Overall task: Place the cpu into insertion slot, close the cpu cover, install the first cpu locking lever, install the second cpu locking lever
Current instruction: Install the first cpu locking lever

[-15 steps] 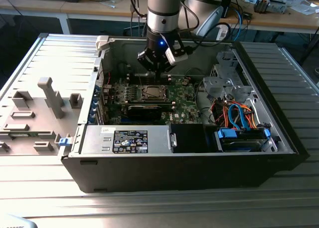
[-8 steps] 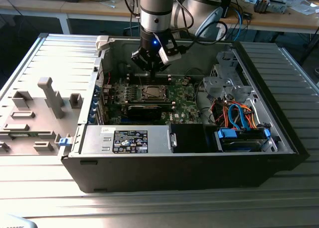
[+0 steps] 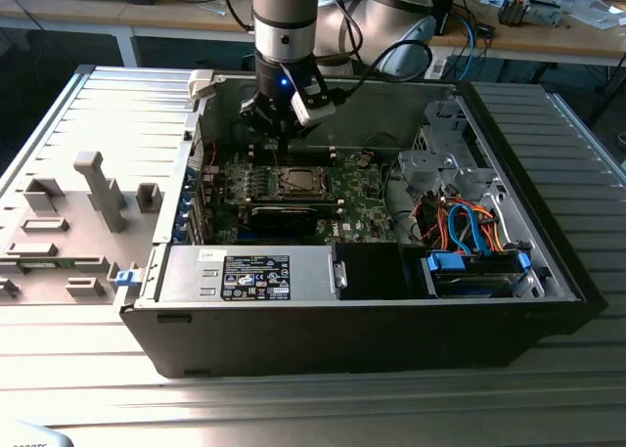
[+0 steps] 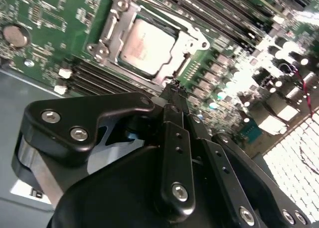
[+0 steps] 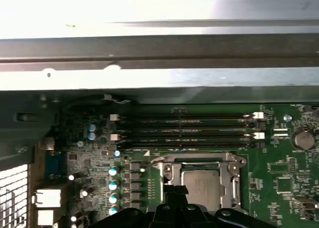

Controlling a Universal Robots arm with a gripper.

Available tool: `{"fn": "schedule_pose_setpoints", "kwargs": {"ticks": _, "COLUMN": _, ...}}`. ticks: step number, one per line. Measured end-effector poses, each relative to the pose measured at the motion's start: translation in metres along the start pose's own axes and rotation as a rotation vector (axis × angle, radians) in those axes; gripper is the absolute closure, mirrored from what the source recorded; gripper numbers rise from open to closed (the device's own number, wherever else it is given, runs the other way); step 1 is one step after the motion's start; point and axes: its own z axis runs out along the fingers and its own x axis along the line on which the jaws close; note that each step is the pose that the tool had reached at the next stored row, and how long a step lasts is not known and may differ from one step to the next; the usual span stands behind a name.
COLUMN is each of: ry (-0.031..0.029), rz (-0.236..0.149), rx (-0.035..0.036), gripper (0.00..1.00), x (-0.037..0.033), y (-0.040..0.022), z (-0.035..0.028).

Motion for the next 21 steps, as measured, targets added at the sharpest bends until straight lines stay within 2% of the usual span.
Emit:
{"fn": "schedule_pose_setpoints", "kwargs": {"ticks": 5, "ry": -0.0048, "rz": 0.0, "rx": -0.0028, "gripper": 0.89, "x": 0.0136, "y": 0.0, "z": -0.0032}}
{"fn": "schedule_pose_setpoints", "kwargs": {"ticks": 7, "ry": -0.0061, "rz": -0.001, "rx": -0.0084, "gripper": 0.89, "x": 0.0214, "y": 0.0, "z": -0.0045}}
{"fn": "schedule_pose_setpoints", "kwargs": {"ticks": 10, "ry": -0.0073, "rz": -0.002, "rx": -0.0144, "gripper": 0.89, "x": 0.0278, "y": 0.0, "z": -0.0069}}
{"fn": "schedule_pose_setpoints", "kwargs": {"ticks": 12, "ry": -0.0072, "rz": -0.003, "rx": -0.0206, "gripper": 0.89, "x": 0.0303, "y": 0.0, "z": -0.0077}}
{"fn": "schedule_pose_setpoints", "kwargs": {"ticks": 14, "ry": -0.0069, "rz": -0.006, "rx": -0.0322, "gripper": 0.89, "x": 0.0321, "y": 0.0, "z": -0.0081}}
{"fn": "schedule_pose_setpoints", "kwargs": {"ticks": 16, "ry": -0.0065, "rz": -0.009, "rx": -0.0402, "gripper": 0.89, "x": 0.0322, "y": 0.0003, "z": -0.0081}}
{"fn": "schedule_pose_setpoints", "kwargs": {"ticks": 18, "ry": -0.0059, "rz": -0.015, "rx": -0.044, "gripper": 0.89, "x": 0.0323, "y": 0.0016, "z": -0.008}}
{"fn": "schedule_pose_setpoints", "kwargs": {"ticks": 21, "ry": -0.0052, "rz": -0.025, "rx": -0.0441, "gripper": 0.89, "x": 0.0323, "y": 0.0058, "z": -0.0079}}
